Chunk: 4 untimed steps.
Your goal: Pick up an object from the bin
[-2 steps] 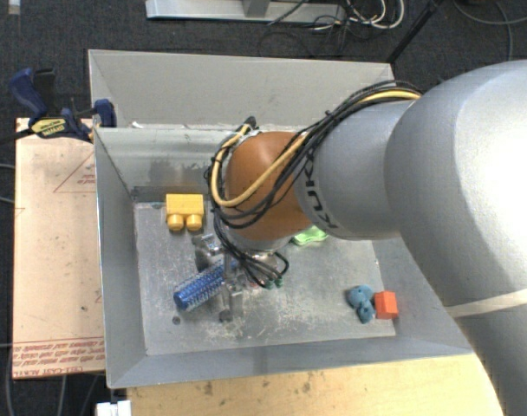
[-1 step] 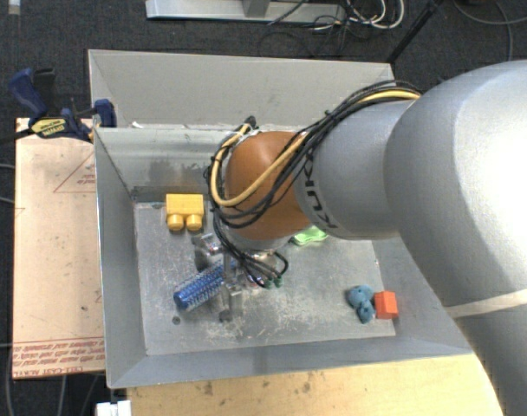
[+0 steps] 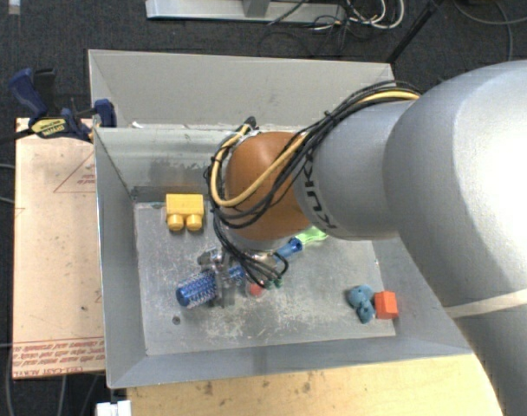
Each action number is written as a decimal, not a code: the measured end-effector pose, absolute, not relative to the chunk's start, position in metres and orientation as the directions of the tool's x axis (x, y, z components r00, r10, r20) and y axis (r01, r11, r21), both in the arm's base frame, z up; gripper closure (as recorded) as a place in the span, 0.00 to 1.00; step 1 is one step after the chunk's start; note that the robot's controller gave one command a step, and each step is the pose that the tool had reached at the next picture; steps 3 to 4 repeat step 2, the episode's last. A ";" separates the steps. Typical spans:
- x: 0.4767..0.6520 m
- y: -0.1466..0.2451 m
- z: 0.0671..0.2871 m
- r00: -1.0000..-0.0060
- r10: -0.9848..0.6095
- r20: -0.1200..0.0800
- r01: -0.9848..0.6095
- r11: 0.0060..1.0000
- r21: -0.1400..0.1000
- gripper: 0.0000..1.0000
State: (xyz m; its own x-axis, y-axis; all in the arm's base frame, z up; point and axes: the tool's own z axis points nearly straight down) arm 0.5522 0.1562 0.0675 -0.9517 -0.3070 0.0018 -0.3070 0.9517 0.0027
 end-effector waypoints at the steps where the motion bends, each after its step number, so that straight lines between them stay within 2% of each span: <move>1: 0.553 0.157 0.103 -0.952 -0.305 -0.004 -0.305 0.952 0.001 1.00; 2: 0.554 0.157 0.152 -0.953 -0.304 -0.006 -0.304 0.953 0.001 1.00; 4: 0.554 0.157 0.152 -0.953 -0.304 -0.006 -0.304 0.953 0.001 1.00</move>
Offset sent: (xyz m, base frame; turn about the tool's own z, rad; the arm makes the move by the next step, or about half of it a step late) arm 0.0000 0.0000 0.0347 0.0000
